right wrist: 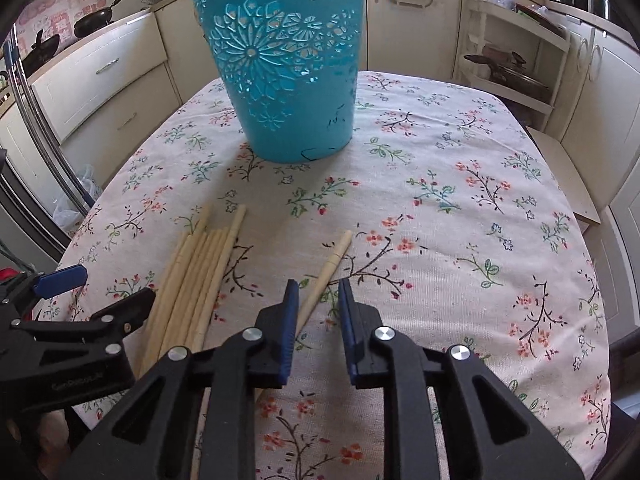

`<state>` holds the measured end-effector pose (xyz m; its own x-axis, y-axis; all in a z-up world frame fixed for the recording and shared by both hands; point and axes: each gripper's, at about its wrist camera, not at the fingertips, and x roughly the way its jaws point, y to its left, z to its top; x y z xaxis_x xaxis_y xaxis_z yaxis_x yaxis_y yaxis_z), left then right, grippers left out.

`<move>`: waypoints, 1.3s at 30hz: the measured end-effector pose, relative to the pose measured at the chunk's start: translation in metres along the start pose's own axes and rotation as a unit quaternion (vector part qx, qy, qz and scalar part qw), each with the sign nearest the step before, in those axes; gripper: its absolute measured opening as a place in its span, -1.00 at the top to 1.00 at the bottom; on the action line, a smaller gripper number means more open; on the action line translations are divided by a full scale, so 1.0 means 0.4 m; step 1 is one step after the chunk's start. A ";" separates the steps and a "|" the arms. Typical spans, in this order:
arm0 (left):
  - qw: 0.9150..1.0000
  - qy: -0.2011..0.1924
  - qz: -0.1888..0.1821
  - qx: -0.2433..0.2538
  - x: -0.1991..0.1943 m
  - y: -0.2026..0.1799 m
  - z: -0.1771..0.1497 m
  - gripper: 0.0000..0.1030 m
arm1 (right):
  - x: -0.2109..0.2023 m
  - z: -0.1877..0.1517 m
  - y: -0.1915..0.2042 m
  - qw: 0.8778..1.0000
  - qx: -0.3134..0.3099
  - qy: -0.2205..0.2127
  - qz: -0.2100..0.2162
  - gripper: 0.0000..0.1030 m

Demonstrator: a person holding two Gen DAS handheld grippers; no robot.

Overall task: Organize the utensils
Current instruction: 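Move both tools toward the chopsticks and open the left gripper over one stick, then close the left gripper on a single chopstick and lift it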

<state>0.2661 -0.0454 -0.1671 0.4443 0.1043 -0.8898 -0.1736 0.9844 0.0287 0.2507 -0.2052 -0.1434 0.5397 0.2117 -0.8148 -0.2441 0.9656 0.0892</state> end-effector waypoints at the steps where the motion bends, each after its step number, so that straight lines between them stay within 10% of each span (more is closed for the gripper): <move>1: 1.000 0.003 -0.001 -0.002 0.000 -0.001 0.003 -0.76 | -0.001 -0.001 0.000 1.000 0.003 0.000 0.003 0.60; 32: 1.000 0.007 -0.009 0.015 -0.010 -0.019 0.003 -0.70 | -0.007 -0.009 -0.013 0.999 0.025 0.003 0.020 0.57; 36: 0.999 -0.008 -0.020 0.025 -0.018 -0.022 0.015 -0.21 | -0.007 -0.006 -0.006 1.000 0.013 0.009 0.025 0.57; 39: 0.998 -0.016 -0.039 0.038 -0.024 -0.020 0.022 0.52 | -0.006 -0.003 -0.004 0.999 -0.002 0.018 0.035 0.66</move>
<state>0.2710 -0.0532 -0.1546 0.4827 0.0310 -0.8752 -0.0703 0.9975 -0.0035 0.2490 -0.2072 -0.1423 0.4914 0.2726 -0.8272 -0.2832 0.9482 0.1443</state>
